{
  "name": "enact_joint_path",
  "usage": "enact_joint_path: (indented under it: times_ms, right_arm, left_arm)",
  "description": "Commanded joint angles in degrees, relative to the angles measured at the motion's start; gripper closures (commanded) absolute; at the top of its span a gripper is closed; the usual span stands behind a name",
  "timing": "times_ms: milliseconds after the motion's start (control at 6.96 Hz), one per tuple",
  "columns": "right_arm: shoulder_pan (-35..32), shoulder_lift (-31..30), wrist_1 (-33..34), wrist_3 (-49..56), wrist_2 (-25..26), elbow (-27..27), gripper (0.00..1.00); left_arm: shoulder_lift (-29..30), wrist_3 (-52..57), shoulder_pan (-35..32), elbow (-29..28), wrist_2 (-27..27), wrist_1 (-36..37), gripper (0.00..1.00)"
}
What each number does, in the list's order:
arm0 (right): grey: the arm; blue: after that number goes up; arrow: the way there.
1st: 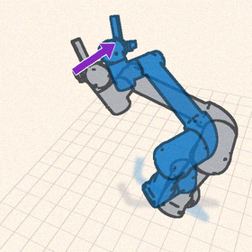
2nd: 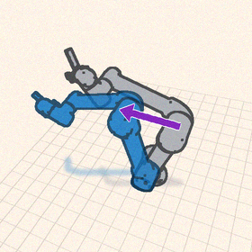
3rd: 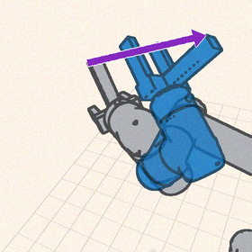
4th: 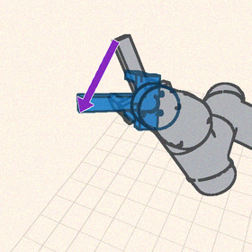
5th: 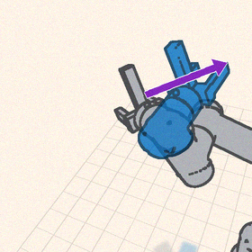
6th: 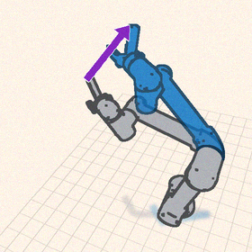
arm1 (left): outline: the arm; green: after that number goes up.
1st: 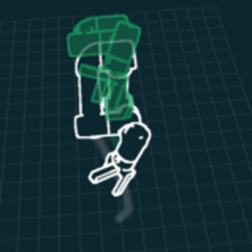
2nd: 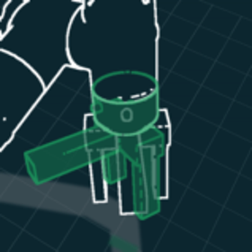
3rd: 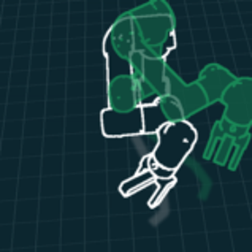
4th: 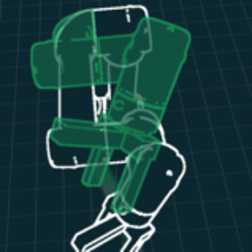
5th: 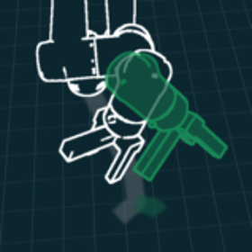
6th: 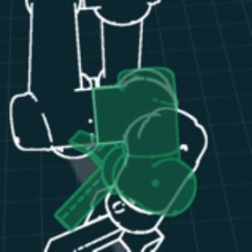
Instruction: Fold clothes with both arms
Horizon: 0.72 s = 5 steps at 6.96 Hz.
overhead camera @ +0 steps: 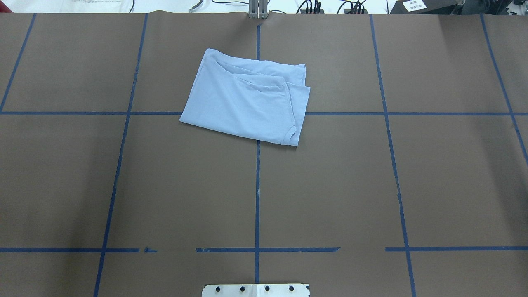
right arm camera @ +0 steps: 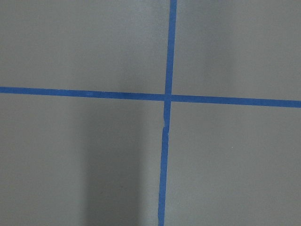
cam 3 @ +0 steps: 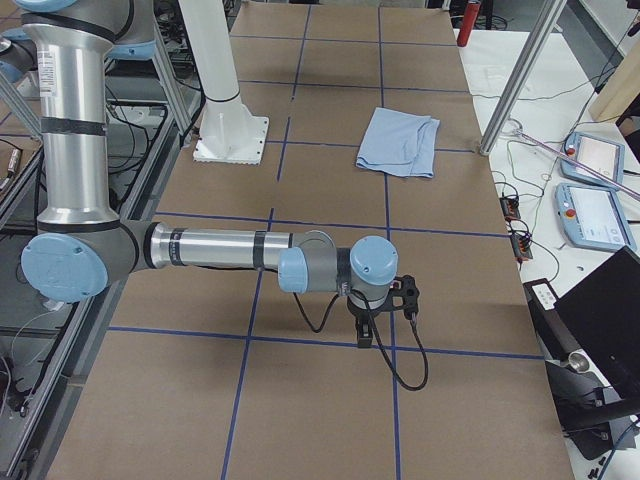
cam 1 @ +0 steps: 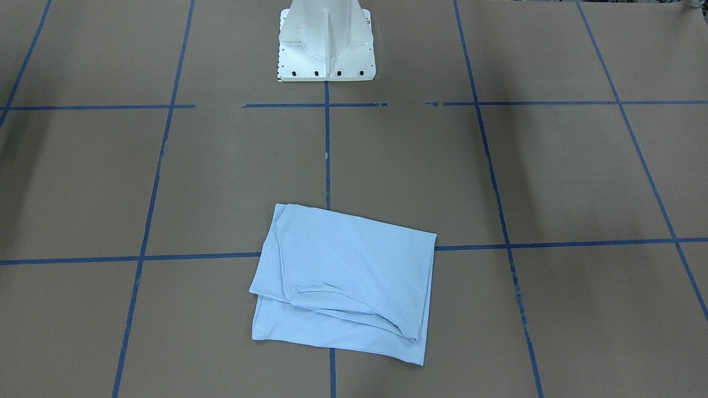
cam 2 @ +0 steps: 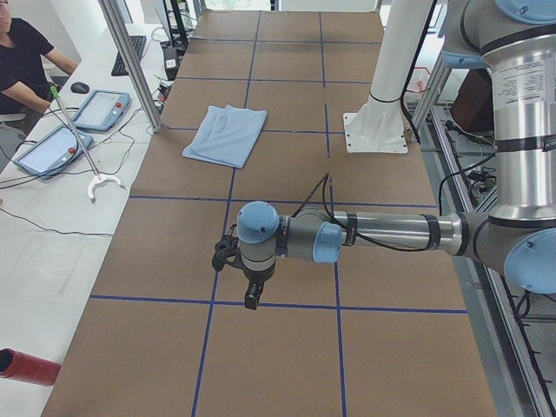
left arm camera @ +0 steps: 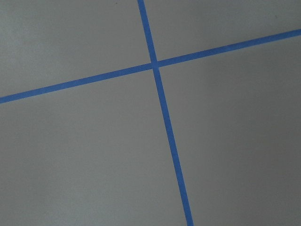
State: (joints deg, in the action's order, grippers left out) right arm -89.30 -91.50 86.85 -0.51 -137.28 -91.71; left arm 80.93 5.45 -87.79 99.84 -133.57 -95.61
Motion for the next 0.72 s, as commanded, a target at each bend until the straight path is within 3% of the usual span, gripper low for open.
enact_joint_path:
  times_ms: [0, 575]
  right_arm:
    - [0.0, 0.0, -0.1, 0.0, 0.0, -0.1, 0.0]
    - [0.0, 0.0, -0.1, 0.1, 0.0, 0.0, 0.0]
  left_arm:
    - [-0.1, -1.4, 0.0, -0.4, 0.1, 0.1, 0.01]
    - [-0.1, -1.4, 0.0, -0.8, 0.2, 0.0, 0.01]
